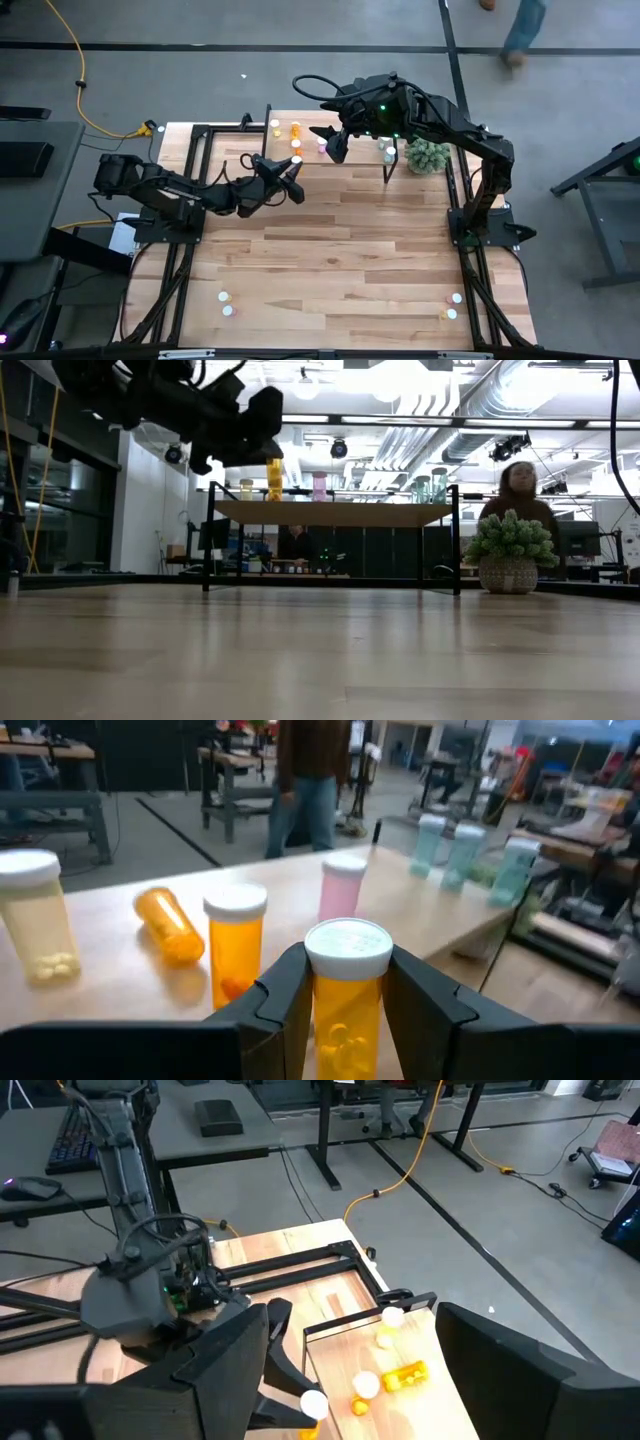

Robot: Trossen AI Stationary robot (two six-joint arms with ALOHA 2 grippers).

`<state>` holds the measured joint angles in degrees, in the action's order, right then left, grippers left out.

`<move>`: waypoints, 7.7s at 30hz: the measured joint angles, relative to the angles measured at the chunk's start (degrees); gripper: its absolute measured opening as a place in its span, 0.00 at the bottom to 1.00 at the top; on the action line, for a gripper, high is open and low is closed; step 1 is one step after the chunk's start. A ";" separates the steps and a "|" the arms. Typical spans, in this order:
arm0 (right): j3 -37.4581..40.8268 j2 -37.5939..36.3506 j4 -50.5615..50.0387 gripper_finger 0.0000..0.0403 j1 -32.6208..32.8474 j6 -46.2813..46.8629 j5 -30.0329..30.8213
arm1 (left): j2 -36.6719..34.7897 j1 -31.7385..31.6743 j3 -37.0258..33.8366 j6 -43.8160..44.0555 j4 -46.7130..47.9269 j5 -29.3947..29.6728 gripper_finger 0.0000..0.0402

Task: Pick and place medicine bottles onto shelf by color
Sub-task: Put the orange pill bottle aligned with the other orange pill bottle on the shelf, then adjust the orange pill bottle on the shelf

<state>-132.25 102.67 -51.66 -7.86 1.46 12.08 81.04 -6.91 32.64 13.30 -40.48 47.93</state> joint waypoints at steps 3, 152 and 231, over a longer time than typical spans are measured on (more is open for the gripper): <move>0.00 0.00 0.00 0.70 0.00 0.02 0.00 | -0.02 -0.78 0.00 -0.82 0.19 -0.11 0.25; 0.00 18.99 0.42 0.70 -18.67 38.50 -9.41 | -30.38 -10.35 40.98 7.53 80.34 -27.77 0.56; 0.09 -1.38 -14.99 0.00 -10.93 22.68 11.37 | 21.64 -37.52 64.69 4.99 89.16 -43.36 0.67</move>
<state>-132.16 101.30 -66.65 -18.78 24.14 23.44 102.67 -44.42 97.33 18.29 48.68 4.58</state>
